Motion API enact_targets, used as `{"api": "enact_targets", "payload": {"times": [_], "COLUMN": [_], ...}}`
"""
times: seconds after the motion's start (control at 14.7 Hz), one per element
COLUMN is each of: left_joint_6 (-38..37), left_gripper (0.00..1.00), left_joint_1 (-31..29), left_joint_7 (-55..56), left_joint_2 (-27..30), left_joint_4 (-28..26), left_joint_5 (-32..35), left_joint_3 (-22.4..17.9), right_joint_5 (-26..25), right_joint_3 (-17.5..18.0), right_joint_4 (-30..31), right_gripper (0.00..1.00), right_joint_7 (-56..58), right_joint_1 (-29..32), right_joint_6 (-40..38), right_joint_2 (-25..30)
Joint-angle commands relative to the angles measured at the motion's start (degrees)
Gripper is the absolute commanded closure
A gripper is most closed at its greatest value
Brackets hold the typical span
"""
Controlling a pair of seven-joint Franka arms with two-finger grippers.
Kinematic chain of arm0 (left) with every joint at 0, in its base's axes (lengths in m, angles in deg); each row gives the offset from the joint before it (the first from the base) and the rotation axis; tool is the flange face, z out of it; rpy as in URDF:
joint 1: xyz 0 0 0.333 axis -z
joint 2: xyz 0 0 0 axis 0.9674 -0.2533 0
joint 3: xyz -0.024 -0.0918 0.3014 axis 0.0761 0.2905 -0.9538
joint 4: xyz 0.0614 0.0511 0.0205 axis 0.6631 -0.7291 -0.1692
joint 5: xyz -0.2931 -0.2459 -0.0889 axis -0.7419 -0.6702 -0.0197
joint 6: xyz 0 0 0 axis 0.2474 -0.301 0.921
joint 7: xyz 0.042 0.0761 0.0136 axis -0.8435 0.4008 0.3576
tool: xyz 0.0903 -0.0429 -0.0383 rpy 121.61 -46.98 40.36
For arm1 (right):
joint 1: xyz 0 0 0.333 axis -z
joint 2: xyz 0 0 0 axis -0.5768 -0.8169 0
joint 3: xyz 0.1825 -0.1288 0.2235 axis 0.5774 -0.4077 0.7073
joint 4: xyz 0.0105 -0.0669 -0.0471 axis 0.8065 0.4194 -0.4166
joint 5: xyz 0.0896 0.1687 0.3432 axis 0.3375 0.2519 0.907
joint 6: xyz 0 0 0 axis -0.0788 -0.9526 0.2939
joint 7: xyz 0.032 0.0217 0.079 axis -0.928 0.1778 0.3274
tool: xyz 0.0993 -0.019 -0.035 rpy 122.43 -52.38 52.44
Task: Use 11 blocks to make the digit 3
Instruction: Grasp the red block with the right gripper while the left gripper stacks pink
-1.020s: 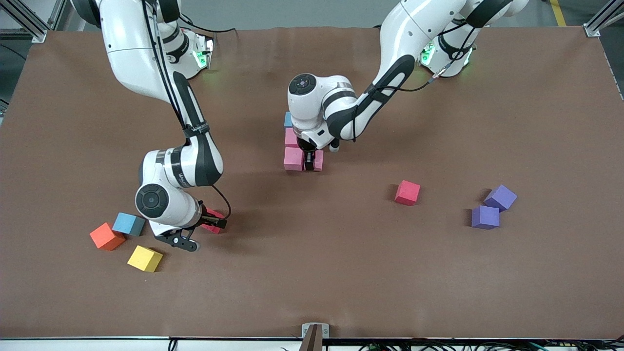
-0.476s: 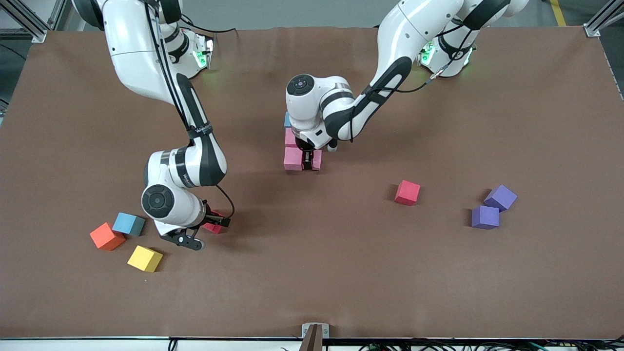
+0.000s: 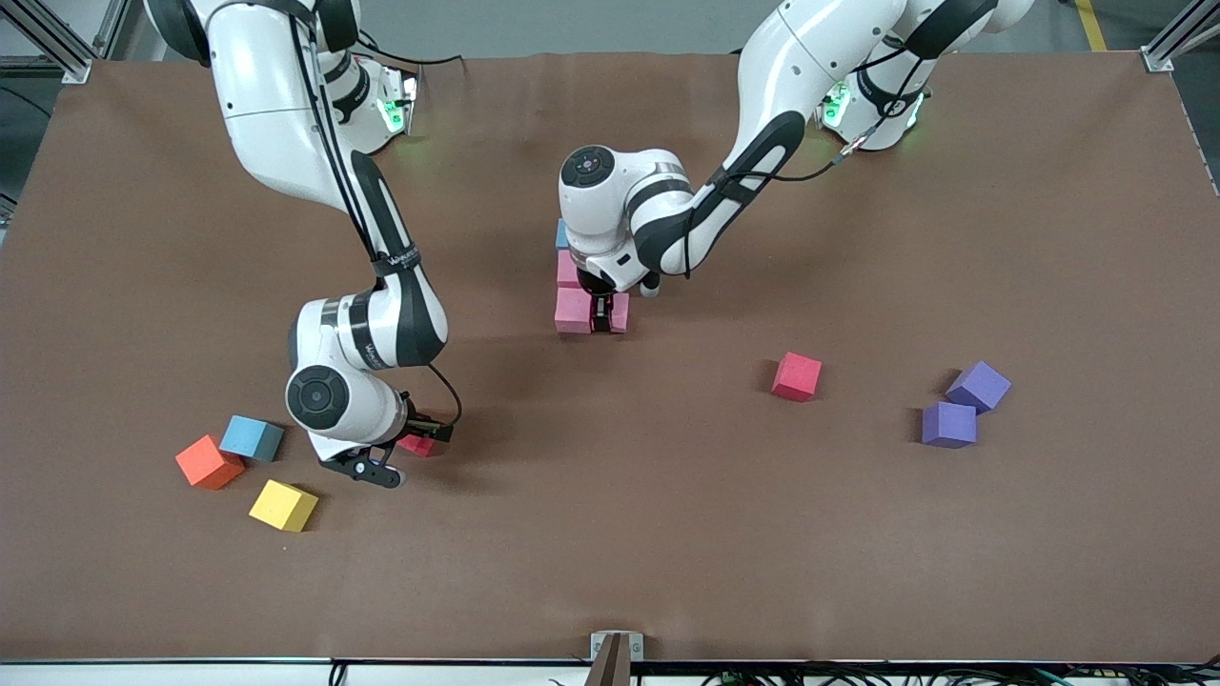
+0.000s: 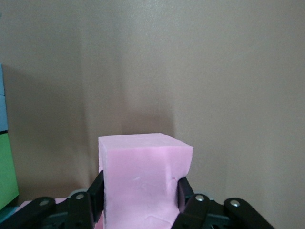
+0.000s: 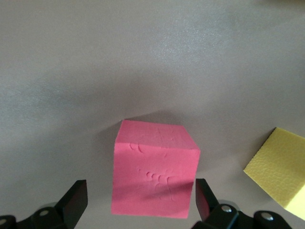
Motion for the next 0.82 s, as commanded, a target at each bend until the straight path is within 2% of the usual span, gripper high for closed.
{"api": "enact_targets", "payload": {"times": [0.0,0.75], "left_joint_6": [-0.1,-0.1], "left_gripper": [0.72,0.68], "left_joint_1": [1.4,1.5], "left_joint_7": [20.7,20.8], "left_joint_2": [-0.1,-0.6], "left_joint_4": [0.1,0.2], "left_joint_5": [4.0,3.8], "left_joint_3": [-0.1,-0.2], "right_joint_5": [-0.3,-0.3], "right_joint_3": [0.8,0.9], "right_joint_4": [0.3,0.3], "right_gripper": [0.0,0.0], "right_joint_7": [2.0,3.5], "right_joint_1": [1.5,1.6], "right_joint_6": [0.6,1.0], "right_joint_2": [0.1,-1.4]}}
